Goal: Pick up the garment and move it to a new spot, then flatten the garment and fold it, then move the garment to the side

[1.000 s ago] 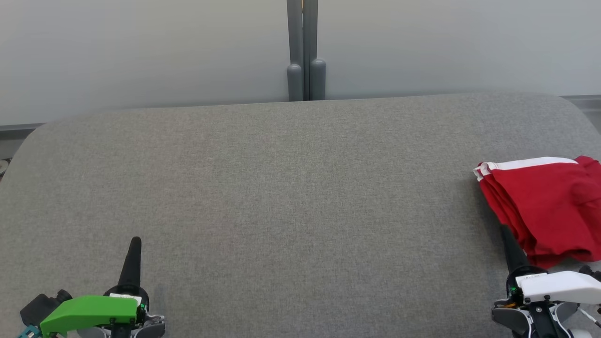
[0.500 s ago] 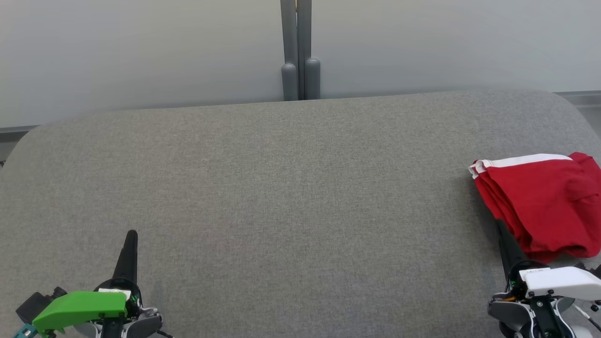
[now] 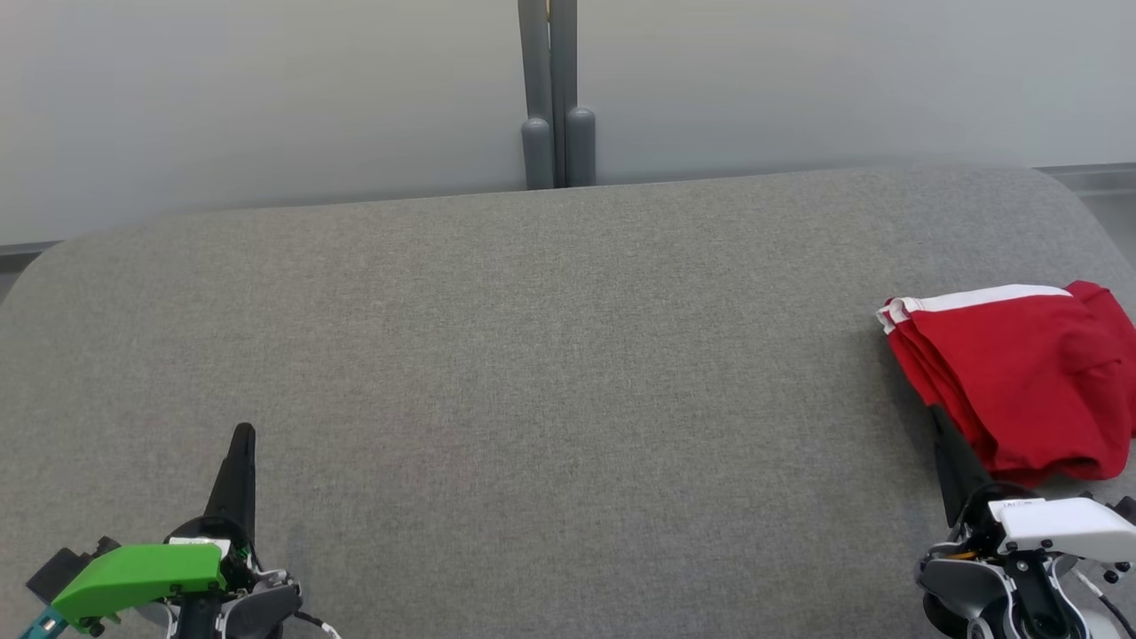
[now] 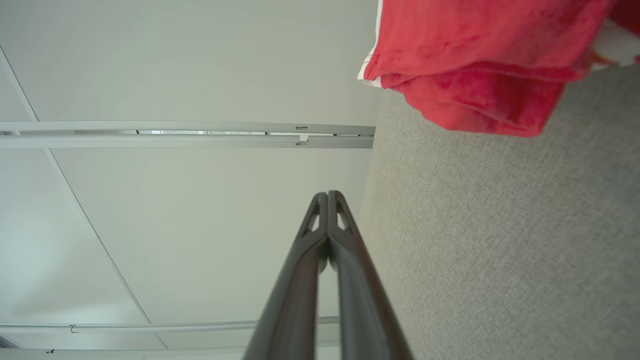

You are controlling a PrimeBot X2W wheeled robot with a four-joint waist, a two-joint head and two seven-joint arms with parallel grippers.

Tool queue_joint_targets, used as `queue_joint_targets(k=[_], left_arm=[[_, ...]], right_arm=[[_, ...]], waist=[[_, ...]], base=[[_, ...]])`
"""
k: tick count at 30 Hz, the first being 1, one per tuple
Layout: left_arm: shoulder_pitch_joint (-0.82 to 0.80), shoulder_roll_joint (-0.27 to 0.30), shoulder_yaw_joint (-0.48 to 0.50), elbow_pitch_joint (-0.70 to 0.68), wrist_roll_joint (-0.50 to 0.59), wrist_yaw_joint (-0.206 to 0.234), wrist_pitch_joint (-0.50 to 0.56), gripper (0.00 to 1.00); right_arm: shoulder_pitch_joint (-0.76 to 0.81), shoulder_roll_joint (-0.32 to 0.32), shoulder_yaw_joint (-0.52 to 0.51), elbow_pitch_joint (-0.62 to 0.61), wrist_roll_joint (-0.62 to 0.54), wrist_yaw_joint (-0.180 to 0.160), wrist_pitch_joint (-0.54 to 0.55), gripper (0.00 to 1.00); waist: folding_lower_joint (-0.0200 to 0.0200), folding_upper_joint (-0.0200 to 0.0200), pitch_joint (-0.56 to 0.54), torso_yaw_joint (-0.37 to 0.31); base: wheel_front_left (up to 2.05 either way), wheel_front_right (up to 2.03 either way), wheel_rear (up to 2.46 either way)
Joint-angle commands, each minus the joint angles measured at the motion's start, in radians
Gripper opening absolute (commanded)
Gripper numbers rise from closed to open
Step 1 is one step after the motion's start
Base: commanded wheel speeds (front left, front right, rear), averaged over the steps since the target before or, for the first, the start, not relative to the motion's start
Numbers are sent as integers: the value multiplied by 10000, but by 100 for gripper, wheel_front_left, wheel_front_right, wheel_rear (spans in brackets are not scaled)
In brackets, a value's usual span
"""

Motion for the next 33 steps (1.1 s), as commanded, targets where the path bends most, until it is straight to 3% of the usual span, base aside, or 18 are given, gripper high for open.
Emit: queue_joint_targets(k=[1,8,33], left_arm=[[-146,-13,66,-57,-226,-26,58,0],[-199,-30,133,-79,-597,-27,167,0],[-203,-56,180,-75,-514,-28,220,0]], right_arm=[[-141,-53,18,-2,243,4,69,0],[-194,-57,57,7,748,4,175,0],[-182,-55,54,7,706,4,174,0]], waist=[[0,0,3,-14],[0,0,17,-84],[0,0,17,-84]], base=[[0,0,0],[0,0,0],[0,0,0]])
